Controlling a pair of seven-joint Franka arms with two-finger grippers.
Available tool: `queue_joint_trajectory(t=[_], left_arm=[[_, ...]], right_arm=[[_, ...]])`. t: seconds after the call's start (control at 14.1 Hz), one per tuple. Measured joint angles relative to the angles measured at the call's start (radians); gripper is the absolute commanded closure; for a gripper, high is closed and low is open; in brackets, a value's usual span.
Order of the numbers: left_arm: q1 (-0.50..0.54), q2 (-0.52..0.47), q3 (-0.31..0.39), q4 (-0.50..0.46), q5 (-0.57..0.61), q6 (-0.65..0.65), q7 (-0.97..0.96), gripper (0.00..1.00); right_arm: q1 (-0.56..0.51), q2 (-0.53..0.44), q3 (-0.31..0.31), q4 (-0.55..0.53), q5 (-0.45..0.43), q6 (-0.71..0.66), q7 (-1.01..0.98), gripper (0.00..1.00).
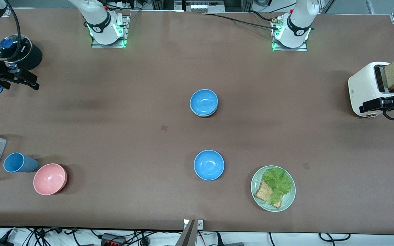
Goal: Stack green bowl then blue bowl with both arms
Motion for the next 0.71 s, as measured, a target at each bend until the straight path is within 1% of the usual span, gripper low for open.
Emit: queue_joint_trajectory(t=[0.71], left_arm=[[0.000,-0.011,0.006,-0.006,0.000,0.000,-0.027,0.00]], right_arm=[[0.000,0.000,0.000,0.000,0.000,0.000,0.000,0.00]])
